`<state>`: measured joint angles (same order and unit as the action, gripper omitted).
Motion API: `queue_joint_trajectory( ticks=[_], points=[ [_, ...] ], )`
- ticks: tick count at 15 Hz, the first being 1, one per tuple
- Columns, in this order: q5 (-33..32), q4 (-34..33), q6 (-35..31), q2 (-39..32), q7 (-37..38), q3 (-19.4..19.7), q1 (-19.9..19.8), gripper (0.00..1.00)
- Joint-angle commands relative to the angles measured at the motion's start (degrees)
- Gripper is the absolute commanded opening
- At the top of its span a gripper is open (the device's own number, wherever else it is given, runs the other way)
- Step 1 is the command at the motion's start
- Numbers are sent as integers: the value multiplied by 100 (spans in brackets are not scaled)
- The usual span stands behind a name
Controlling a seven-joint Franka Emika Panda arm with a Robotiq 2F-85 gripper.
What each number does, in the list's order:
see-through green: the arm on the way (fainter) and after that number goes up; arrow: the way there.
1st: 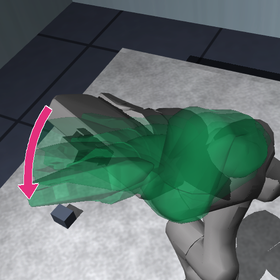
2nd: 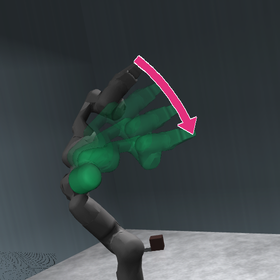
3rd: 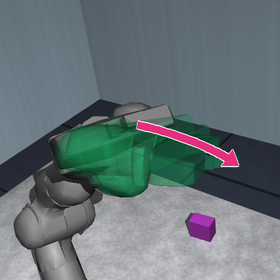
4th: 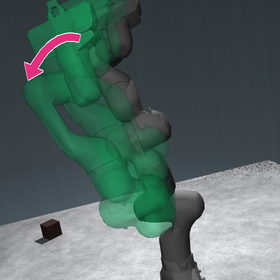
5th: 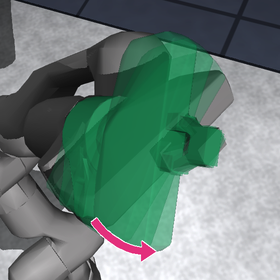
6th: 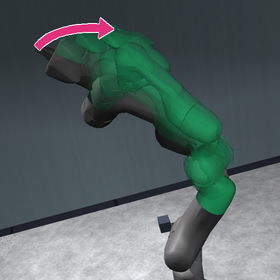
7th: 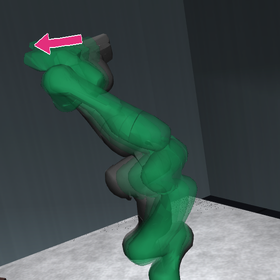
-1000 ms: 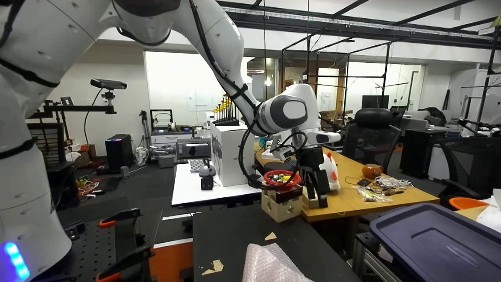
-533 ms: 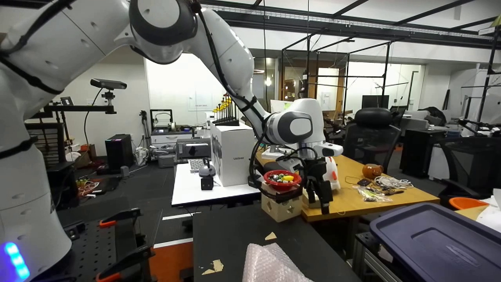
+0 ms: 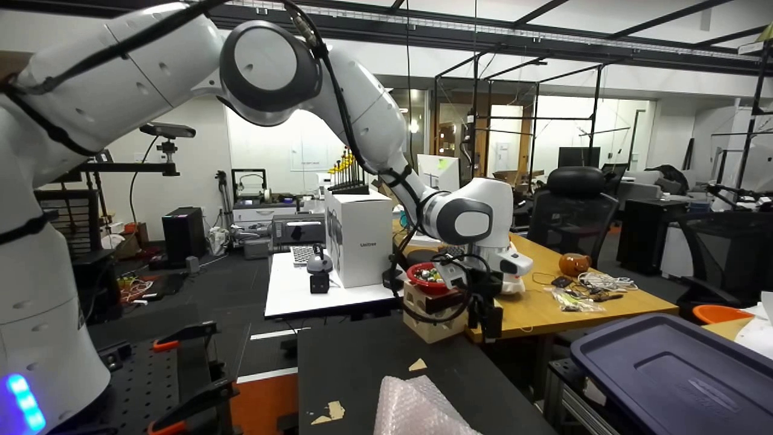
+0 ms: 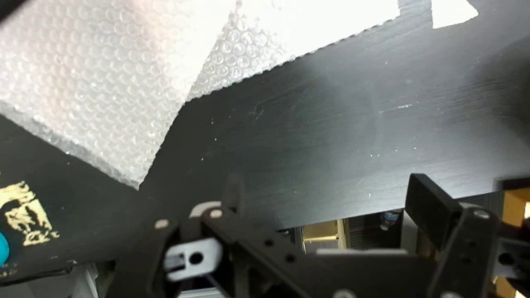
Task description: Unfold the pink plastic
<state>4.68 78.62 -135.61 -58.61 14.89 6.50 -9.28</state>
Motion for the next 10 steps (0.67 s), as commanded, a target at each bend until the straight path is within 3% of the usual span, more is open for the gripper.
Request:
queue_joint_trajectory(
  ticks=[1, 10],
  points=[
    [342, -547, 630, -356, 170, -72, -88, 100],
    [925, -1230, 1343, -1198, 1570, 8, 9, 100]
  ],
)
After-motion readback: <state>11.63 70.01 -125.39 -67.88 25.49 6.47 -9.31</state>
